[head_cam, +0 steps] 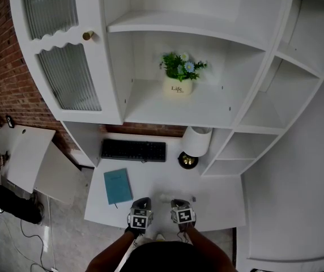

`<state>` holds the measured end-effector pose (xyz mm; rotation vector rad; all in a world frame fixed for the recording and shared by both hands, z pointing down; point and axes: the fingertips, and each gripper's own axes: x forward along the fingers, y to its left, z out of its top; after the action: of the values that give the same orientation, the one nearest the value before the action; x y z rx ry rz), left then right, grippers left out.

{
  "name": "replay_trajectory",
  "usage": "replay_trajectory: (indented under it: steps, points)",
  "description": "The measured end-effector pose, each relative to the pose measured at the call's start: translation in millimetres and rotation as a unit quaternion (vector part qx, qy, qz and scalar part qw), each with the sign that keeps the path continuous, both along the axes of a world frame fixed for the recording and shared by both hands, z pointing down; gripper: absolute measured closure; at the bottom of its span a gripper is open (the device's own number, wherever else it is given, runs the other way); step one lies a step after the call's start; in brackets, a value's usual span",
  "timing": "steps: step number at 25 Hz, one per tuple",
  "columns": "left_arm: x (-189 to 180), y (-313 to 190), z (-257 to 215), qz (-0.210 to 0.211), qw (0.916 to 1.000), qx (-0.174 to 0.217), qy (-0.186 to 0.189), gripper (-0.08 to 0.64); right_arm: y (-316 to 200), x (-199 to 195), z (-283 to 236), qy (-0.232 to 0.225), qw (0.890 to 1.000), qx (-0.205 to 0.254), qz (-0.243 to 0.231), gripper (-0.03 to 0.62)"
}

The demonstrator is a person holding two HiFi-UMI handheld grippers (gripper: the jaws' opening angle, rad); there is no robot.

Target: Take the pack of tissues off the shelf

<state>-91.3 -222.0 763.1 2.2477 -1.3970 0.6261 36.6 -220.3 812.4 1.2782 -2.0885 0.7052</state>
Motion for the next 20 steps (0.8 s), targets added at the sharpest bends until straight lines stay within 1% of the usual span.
replay_trajectory:
  steps: [3, 9, 13, 20]
  points:
    - [-1, 0, 5, -0.001, 1.0, -0.002, -0.002, 0.545, -5, -1, -1, 0.0, 1.0, 0.003, 0.001, 0.561]
    - [0, -5, 18, 0.0, 0.9998, -0.016, -0.007, 0.545, -6, 0, 9, -0.003, 1.0, -0.019, 0.008, 0.56]
    - [3, -8, 17, 0.001, 0.9998, -0.018, -0.008, 0.545, -4, 0, 13, -0.004, 0.999, -0.034, 0.012, 0.558]
    - [4, -8, 25, -0.004, 0.9995, -0.029, -0.01, 0.545, 0, 3, 24, 0.001, 0.999, -0.052, 0.008, 0.558]
